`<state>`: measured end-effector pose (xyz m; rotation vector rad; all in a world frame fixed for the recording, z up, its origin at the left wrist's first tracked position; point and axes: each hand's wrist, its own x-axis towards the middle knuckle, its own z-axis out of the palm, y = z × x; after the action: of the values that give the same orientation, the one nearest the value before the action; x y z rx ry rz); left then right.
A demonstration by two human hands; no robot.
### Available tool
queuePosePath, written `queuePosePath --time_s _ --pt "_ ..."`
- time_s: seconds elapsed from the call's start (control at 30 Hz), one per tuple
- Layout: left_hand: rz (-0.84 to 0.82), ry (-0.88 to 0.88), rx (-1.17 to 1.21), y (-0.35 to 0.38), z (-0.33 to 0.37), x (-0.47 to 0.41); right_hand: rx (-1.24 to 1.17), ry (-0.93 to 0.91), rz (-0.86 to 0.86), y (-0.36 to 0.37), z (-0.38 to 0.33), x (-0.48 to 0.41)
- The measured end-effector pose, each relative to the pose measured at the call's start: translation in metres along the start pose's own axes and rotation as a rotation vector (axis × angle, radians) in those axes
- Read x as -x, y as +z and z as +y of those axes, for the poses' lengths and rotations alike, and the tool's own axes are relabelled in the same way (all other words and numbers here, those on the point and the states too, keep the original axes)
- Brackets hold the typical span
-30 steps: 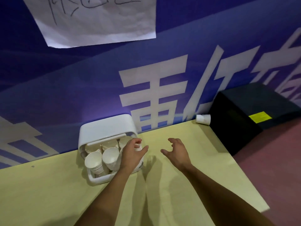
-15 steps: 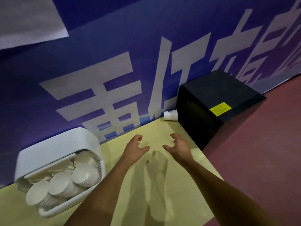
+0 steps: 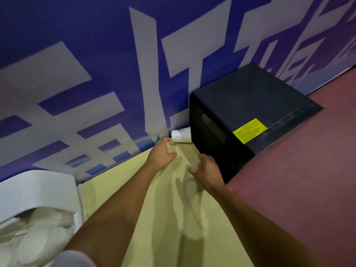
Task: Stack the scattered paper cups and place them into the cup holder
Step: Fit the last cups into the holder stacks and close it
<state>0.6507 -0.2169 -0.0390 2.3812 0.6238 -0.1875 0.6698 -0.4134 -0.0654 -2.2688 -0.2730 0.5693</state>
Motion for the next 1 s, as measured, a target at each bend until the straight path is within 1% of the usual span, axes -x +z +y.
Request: queuePosePath --time_s 0.27,0.43,0.53,0.63,0.87,1.0 --pt "0.04 0.075 -0.08 0.03 0.026 -0.06 -0.015 0.034 -0.081 0.019 0.032 -0.015" --pt "0.02 0.113 -0.189 0.041 0.023 -0.075 0.0 0.04 -0.115 0.015 0.055 -0.004" --pt "0.054 0.118 -0.306 0.047 0.021 -0.078 0.001 0.031 -0.129 0.006 0.06 -0.001" --pt "0.071 0.097 -0.34 0.052 0.018 -0.077 0.028 0.0 -0.136 0.0 0.057 0.001" --pt "0.052 0.052 -0.243 0.051 0.004 -0.051 0.108 -0.036 -0.128 -0.004 0.04 0.011" --pt "0.076 -0.027 -0.078 0.041 -0.016 -0.013 0.062 -0.049 -0.056 0.005 0.022 0.02"
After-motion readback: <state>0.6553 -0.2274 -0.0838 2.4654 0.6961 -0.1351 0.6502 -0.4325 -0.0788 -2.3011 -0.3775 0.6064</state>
